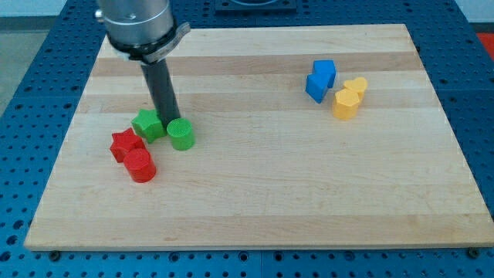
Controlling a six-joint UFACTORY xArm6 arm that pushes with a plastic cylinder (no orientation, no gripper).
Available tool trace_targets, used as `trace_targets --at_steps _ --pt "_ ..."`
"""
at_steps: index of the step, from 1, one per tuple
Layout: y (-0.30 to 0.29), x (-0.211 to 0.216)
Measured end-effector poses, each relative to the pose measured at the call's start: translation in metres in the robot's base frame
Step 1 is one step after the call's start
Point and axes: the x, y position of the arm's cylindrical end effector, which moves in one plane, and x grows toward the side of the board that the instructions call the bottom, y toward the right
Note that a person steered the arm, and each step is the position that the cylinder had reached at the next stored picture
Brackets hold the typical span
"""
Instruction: Move the green circle close to the red circle
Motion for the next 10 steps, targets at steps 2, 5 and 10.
trace_targets --at_steps 2,5,10 --pt "-0.011 0.009" --pt "0.026 -0.012" --pt "0.035 0.02"
